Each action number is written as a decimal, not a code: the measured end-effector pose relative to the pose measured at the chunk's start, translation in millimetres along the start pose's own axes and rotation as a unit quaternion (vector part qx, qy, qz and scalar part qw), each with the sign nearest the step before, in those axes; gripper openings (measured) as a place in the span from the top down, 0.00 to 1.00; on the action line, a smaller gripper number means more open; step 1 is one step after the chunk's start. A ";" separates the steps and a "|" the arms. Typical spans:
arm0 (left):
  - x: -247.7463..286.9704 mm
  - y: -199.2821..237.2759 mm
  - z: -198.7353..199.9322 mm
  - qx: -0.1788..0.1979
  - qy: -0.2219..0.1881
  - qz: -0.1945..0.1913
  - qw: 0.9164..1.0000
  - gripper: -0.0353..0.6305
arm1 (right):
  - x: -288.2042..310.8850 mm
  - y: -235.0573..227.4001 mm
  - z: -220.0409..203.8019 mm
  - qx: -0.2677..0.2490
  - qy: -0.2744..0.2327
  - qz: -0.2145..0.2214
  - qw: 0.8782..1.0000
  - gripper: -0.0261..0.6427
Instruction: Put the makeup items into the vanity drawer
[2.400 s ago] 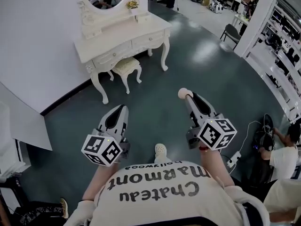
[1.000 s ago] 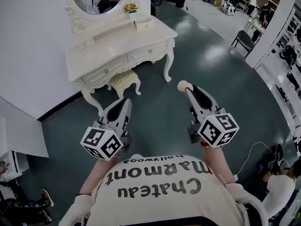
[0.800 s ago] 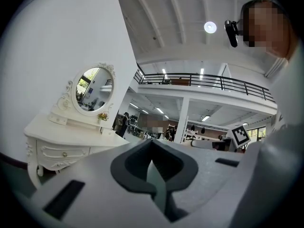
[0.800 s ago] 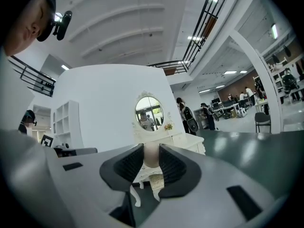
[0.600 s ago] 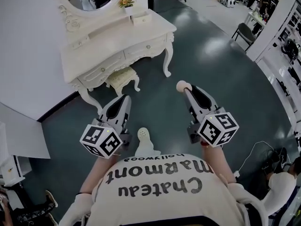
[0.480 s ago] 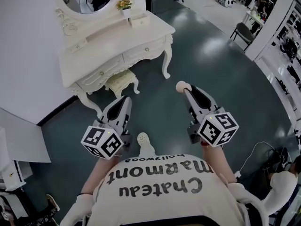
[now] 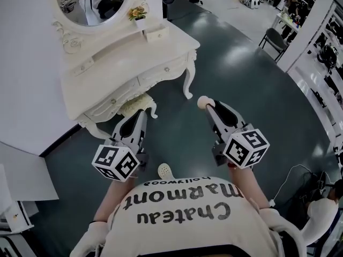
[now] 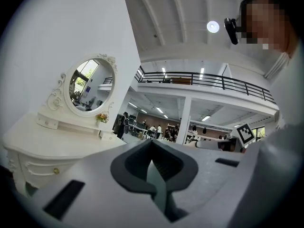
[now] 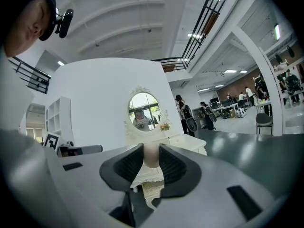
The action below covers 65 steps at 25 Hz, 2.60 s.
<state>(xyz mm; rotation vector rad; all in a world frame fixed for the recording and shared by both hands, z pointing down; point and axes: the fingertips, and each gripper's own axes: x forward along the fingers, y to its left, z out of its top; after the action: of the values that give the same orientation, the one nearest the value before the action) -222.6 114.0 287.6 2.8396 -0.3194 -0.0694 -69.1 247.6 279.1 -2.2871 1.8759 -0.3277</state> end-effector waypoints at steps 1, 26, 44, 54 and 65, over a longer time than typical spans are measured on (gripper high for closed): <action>5.9 7.2 6.2 0.000 -0.003 0.000 1.000 0.94 | 8.3 -2.0 3.8 -0.001 -0.001 -0.001 1.000 0.78; 86.8 135.6 25.8 -0.022 0.012 0.009 1.000 0.94 | 163.6 -36.3 12.8 -0.016 0.028 -0.007 0.999 0.78; 183.6 183.6 32.4 -0.039 0.004 0.052 0.998 0.94 | 275.8 -107.4 28.7 -0.028 0.058 0.048 0.997 0.78; 273.6 206.4 46.7 -0.048 -0.022 0.086 0.995 0.94 | 348.1 -180.9 63.8 -0.036 0.057 0.087 0.994 0.78; 325.7 220.4 35.4 -0.040 -0.029 0.147 0.988 0.94 | 397.9 -247.7 70.4 -0.003 0.055 0.124 0.991 0.78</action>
<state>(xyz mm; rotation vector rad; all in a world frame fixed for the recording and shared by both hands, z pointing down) 45.5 -175.0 310.9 2.6834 -0.7251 -0.1011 258.2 -94.4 302.4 -2.0453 2.1890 -0.4207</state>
